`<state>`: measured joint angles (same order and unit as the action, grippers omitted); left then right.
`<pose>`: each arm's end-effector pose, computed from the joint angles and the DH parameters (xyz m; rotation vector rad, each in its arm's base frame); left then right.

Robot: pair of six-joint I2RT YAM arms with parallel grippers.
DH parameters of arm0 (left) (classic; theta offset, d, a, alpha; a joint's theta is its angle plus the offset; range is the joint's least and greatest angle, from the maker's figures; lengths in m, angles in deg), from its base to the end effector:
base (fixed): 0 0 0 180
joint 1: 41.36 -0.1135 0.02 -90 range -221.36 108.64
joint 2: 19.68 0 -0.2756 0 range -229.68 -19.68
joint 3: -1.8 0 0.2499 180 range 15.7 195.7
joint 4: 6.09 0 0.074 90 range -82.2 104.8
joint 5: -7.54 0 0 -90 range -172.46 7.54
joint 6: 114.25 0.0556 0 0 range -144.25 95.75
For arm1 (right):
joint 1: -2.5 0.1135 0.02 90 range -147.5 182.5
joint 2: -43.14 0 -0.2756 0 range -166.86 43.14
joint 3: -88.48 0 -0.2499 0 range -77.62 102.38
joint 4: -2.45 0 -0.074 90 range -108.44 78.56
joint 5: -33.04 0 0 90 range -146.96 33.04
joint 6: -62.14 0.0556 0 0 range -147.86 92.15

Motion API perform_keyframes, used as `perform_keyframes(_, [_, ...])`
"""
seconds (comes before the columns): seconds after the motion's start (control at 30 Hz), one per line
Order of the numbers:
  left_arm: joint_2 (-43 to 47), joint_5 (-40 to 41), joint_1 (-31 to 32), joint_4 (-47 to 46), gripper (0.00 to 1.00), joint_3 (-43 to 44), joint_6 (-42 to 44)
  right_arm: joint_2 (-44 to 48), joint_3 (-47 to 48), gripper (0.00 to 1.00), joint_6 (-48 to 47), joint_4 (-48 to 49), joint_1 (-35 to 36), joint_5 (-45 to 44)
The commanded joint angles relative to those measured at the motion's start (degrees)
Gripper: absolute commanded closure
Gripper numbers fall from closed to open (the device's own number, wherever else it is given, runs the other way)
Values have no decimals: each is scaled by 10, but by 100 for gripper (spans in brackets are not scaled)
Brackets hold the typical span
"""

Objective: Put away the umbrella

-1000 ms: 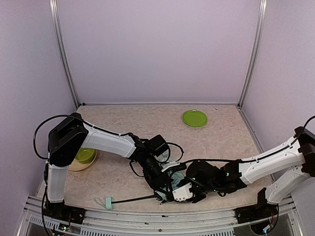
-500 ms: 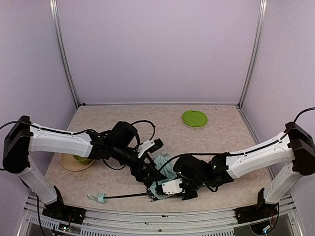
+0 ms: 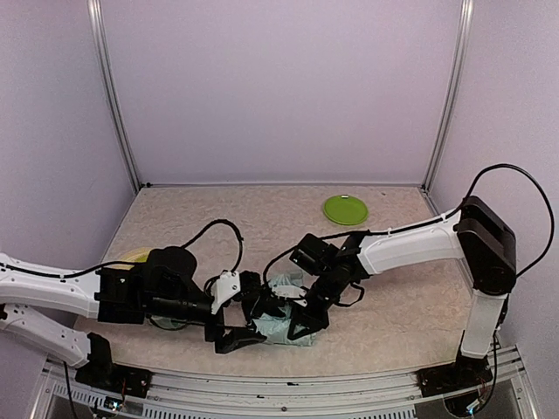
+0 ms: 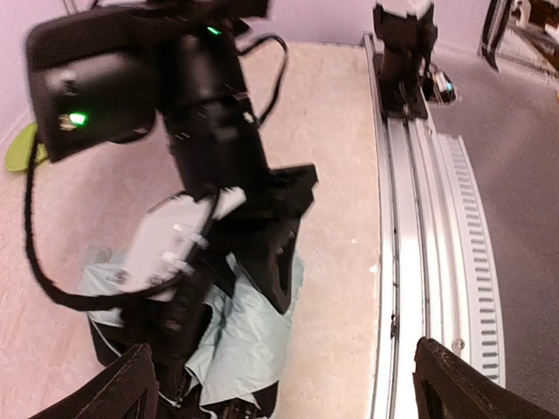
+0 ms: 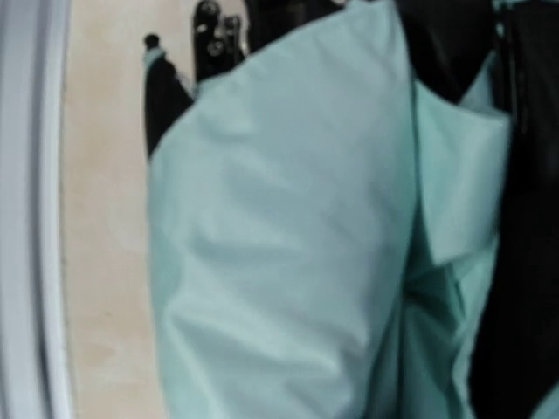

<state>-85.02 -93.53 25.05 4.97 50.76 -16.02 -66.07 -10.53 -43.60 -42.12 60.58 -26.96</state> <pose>0.0938 -0.2415 0.2342 1.3979 1.6258 -0.8135 0.1705 0.3262 0.1389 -1.8496 2.2653 0.8898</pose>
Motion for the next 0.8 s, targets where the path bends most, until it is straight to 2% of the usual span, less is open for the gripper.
perform_keyframes(0.0, [-110,112,72,114,1,56,74,-88,-32,88,70,-151,-15,51])
perform_keyframes(0.1, [-203,175,109,158,1,113,95,-95,-27,88,83,-131,-24,105])
perform_keyframes(0.23, [-284,213,130,170,1,165,122,-106,-38,88,83,-98,-26,162])
perform_keyframes(0.37, [-305,213,128,189,6,172,147,-113,-55,87,88,-81,-41,173])
perform_keyframes(0.5, [-350,206,129,259,20,189,162,-105,-54,88,92,-56,-67,209])
perform_keyframes(0.67, [-400,186,132,290,19,218,169,-119,-28,86,88,-43,-77,254])
perform_keyframes(0.77, [-409,183,131,300,39,226,179,-126,-24,83,89,-33,-83,268])
